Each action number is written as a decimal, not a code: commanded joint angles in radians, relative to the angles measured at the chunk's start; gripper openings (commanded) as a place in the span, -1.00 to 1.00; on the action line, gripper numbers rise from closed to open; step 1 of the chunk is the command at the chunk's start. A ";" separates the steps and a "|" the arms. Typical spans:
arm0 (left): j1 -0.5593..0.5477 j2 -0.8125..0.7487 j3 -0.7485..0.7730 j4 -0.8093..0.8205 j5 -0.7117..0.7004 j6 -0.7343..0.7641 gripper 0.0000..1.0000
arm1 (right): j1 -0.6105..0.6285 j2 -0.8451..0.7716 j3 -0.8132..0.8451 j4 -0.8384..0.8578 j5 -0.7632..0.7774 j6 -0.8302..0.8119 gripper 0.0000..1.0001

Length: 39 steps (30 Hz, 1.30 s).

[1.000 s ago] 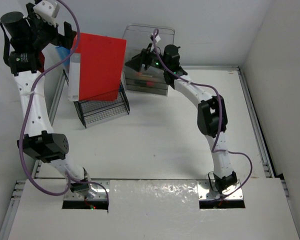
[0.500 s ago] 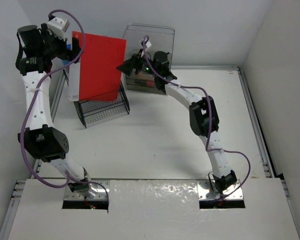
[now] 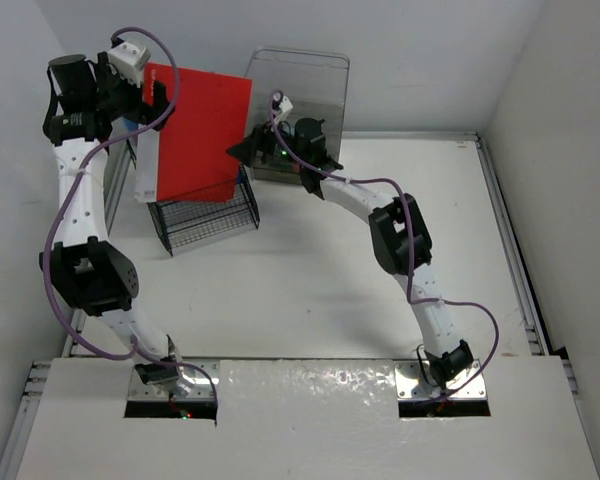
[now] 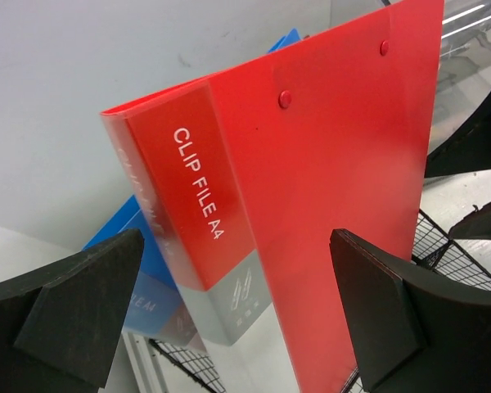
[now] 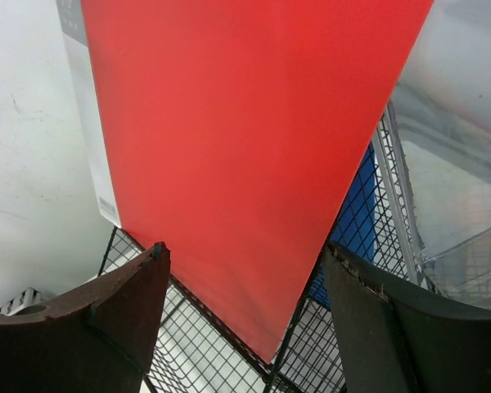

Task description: Organize the desk

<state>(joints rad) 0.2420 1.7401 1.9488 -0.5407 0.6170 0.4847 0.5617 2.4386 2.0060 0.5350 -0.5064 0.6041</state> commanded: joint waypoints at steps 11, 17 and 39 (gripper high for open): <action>-0.021 0.015 -0.011 0.082 0.168 -0.058 0.15 | -0.013 0.040 -0.001 0.164 -0.026 0.020 0.22; -0.021 0.004 -0.027 0.071 0.250 -0.064 -0.50 | -0.013 0.051 0.010 0.233 -0.070 -0.009 -0.10; -0.024 -0.154 -0.131 0.125 0.346 -0.044 -0.98 | -0.002 -0.114 -0.092 0.372 -0.057 -0.139 -1.00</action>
<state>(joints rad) 0.2352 1.6520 1.8309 -0.4725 0.9119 0.4416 0.5381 2.4645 1.9125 0.7864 -0.5739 0.5243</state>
